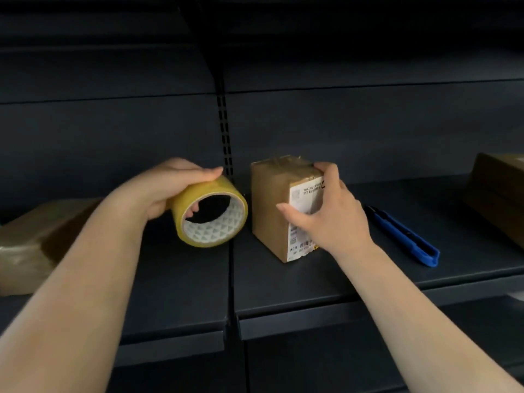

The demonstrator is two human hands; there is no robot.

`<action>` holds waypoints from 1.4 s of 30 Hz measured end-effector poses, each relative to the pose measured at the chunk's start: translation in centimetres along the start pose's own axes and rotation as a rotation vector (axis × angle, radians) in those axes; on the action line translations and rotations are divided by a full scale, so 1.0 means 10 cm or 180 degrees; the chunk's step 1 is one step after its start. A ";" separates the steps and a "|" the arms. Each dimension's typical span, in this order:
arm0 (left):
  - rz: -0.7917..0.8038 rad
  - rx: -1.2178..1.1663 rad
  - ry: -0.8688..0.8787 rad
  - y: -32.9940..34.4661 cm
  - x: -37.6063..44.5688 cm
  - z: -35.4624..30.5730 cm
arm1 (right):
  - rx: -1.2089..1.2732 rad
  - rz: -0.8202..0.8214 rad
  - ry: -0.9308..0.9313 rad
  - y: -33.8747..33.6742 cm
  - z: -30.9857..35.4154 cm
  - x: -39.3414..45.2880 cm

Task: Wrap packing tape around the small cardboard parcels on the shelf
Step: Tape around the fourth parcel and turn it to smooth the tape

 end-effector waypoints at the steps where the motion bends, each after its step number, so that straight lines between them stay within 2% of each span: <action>1: 0.0162 -0.0345 0.0075 0.02 0.00 0.02 | -0.0024 0.0010 0.0016 0.01 0.00 0.01; 4: 0.0772 -0.1545 0.0360 0.06 -0.05 0.07 | -0.0068 0.0007 0.0079 0.01 -0.02 0.02; 7: 0.0959 -0.1854 0.0443 0.10 -0.11 0.17 | -0.0102 0.0038 0.0067 0.02 -0.01 0.01; 13: 0.0171 -0.0842 0.0114 0.03 -0.05 0.33 | -0.0311 0.0146 0.0055 -0.03 0.04 0.08; 17: -0.0167 -0.0011 -0.0104 -0.02 -0.05 0.43 | -0.0335 0.0350 0.0087 -0.04 0.05 0.09; 23: -0.0173 0.0278 -0.0176 0.04 -0.02 0.42 | -0.1447 0.0499 -0.0006 -0.21 0.28 0.19; 29: 0.0023 0.0466 -0.0180 0.18 -0.03 0.38 | -0.2310 0.1516 0.0252 -0.05 0.50 0.57; 31: 0.0087 0.0457 -0.0167 0.20 -0.03 0.39 | -0.2552 0.1666 0.0240 0.03 0.58 0.65; 42: -0.0115 0.0042 -0.0172 0.14 -0.07 0.43 | -0.2706 0.1285 0.0034 0.28 0.74 0.59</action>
Point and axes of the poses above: each hand's wrist, its own x-axis towards the middle knuckle, its own y-axis out of the palm, z = x × y, the point moved 9 cm from there along x, towards the middle knuckle, and after that the axes turned 6 degrees about -x, right-handed, at the moved point
